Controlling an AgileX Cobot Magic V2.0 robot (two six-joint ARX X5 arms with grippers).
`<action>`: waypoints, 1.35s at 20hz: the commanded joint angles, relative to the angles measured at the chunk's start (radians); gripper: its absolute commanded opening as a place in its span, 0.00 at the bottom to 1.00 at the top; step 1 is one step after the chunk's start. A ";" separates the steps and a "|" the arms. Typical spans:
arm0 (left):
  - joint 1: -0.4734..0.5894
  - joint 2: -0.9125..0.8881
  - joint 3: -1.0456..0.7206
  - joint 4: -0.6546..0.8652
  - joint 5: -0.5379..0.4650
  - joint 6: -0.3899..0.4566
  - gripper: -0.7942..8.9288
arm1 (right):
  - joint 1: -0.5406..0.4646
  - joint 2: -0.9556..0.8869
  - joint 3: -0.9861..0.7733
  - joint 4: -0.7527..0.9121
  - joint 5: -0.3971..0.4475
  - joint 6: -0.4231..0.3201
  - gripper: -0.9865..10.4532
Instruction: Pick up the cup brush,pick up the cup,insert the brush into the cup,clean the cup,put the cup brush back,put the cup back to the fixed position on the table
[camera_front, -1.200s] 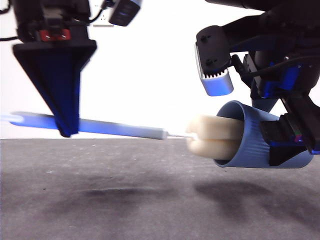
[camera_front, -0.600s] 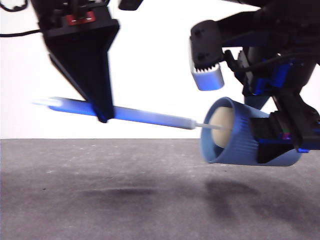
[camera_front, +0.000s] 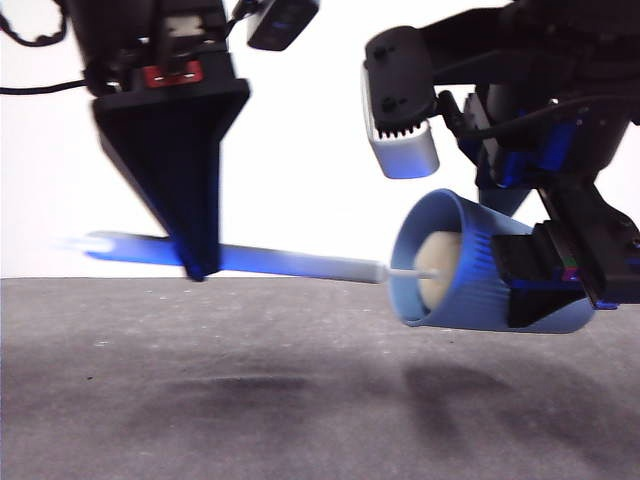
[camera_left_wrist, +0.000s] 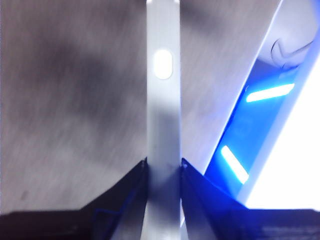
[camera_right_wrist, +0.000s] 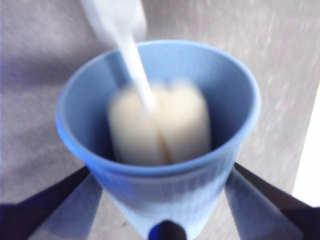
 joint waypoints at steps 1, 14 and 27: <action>0.026 -0.013 -0.005 -0.036 -0.060 -0.022 0.07 | -0.048 0.002 0.003 -0.021 0.032 0.090 0.07; 0.304 -0.064 -0.006 0.109 -0.055 -0.228 0.07 | -0.285 -0.192 0.056 -0.037 -0.045 0.507 0.07; 0.422 0.211 -0.007 0.395 0.008 -0.548 0.07 | -0.285 -0.367 0.166 0.038 -0.371 0.812 0.07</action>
